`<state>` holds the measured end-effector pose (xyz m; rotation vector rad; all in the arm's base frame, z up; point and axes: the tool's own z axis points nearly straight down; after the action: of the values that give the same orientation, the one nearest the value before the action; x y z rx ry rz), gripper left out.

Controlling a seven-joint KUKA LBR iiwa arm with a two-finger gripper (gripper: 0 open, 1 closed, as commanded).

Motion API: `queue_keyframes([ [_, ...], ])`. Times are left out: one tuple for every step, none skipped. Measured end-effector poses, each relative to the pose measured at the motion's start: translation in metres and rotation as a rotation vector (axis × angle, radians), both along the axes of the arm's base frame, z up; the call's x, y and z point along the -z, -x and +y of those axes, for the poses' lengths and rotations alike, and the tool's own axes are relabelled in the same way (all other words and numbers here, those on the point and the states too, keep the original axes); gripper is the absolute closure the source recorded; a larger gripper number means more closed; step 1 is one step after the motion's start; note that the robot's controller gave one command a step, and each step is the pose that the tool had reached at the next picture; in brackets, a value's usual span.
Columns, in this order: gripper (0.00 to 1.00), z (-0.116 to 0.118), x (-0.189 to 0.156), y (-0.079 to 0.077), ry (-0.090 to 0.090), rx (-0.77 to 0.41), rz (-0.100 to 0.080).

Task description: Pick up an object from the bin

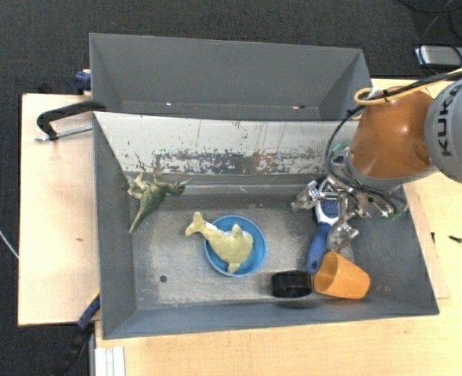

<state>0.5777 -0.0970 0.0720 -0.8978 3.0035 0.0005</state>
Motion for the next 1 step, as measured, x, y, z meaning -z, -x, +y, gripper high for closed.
queue_keyframes([
  [0.00, 0.0200, -0.0301, 0.0125, 0.002, -0.185, 0.001],
])
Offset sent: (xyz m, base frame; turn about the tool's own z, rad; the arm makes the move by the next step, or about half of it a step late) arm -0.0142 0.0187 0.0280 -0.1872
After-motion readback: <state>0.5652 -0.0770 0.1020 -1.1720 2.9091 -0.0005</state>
